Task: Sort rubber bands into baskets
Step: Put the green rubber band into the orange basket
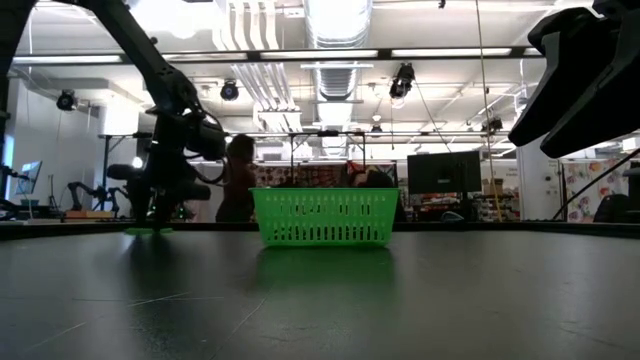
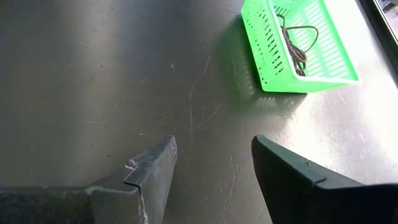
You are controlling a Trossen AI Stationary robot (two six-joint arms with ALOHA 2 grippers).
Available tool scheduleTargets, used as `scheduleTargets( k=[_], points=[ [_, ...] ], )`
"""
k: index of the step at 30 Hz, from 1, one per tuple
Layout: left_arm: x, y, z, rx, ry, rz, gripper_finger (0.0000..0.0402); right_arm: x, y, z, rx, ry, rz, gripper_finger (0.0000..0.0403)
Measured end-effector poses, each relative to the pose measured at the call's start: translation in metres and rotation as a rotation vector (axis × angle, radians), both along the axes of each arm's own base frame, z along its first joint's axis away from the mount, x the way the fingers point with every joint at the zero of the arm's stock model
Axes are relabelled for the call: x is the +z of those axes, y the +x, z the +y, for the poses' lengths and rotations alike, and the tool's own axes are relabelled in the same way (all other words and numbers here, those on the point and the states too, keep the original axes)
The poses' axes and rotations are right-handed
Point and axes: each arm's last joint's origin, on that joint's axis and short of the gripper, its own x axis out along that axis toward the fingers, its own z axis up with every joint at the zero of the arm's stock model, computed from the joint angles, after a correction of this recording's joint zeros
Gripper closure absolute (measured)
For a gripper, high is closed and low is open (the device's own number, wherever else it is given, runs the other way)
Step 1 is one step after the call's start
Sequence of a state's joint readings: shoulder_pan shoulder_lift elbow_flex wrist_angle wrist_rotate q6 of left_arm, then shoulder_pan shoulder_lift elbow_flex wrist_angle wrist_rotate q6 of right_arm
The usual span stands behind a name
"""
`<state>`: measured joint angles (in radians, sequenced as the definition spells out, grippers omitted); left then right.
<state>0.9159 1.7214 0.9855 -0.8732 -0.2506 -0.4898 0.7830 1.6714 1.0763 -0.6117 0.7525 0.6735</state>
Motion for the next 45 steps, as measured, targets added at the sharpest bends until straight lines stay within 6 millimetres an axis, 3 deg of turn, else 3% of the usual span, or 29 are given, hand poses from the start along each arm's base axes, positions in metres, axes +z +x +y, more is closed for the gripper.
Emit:
scheduleTargets(
  k=[8, 16, 28, 33, 37, 41, 45],
  points=[
    [-0.007, 0.0, 0.005, 0.011, -0.048, -0.039, 0.0287, 0.0, 0.0, 0.0, -0.006, 0.005, -0.004, 0.0197],
    [-0.007, 0.001, 0.004, -0.014, -0.063, -0.06, 0.0393, 0.0, 0.0, 0.0, -0.006, 0.005, -0.004, 0.0197],
    [-0.006, 0.002, -0.001, -0.057, -0.083, -0.045, 0.0401, 0.0, 0.0, 0.0, -0.005, 0.003, -0.003, 0.0197],
    [0.008, 0.006, -0.021, -0.14, -0.138, -0.01, 0.0401, 0.0, 0.0, 0.0, -0.003, 0.0, 0.0, 0.0197],
    [0.029, 0.017, -0.049, -0.254, -0.135, -0.002, 0.0401, 0.0, 0.0, 0.0, -0.003, -0.001, 0.0, 0.0197],
    [0.055, 0.03, -0.094, -0.373, -0.117, -0.028, 0.0401, 0.0, 0.0, 0.0, -0.003, -0.001, 0.0, 0.0197],
    [0.075, 0.042, -0.153, -0.516, -0.107, -0.071, 0.0401, 0.0, 0.0, 0.0, -0.003, -0.001, 0.0, 0.0197]
  ],
)
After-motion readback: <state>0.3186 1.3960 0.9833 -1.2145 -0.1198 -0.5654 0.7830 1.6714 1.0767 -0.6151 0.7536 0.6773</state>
